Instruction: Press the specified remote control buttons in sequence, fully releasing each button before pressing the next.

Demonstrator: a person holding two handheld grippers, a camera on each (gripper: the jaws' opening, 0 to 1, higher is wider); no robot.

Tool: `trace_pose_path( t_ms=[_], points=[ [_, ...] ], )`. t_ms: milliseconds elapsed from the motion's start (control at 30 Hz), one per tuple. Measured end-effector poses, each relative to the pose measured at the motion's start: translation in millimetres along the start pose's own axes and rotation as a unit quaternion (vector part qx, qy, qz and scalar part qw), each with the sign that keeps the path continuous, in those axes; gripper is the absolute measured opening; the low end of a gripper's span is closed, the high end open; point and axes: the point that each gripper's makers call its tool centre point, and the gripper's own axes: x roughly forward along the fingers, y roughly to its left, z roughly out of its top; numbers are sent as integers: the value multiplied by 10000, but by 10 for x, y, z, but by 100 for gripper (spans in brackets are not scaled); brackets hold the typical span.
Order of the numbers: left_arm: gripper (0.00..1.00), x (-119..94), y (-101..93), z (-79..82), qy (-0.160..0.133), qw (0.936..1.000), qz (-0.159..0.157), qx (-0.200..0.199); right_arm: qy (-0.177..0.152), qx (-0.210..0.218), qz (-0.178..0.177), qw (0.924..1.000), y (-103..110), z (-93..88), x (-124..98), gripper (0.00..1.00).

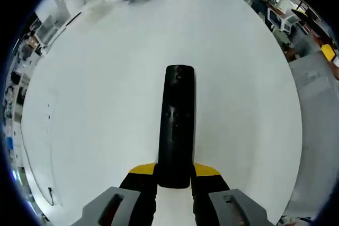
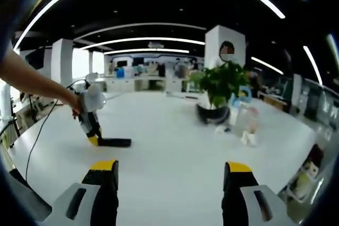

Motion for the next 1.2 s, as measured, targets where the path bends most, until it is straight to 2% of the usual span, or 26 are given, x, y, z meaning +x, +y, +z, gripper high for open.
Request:
trace_pose_path(
  t_ms=[467, 933, 1100, 1200],
  points=[
    [24, 7, 307, 31, 156, 9998, -31, 99, 53, -5, 13, 10000, 6, -16, 18, 80],
    [24, -2, 572, 57, 191, 9997, -32, 134, 103, -14, -35, 9999, -14, -34, 27, 80],
    [24, -2, 571, 59, 233, 9996, 8, 151, 133, -34, -31, 9999, -9, -41, 35, 80],
    [24, -5, 559, 55, 207, 9997, 155, 55, 142, -35, -10, 9999, 0, -42, 39, 80]
  ],
)
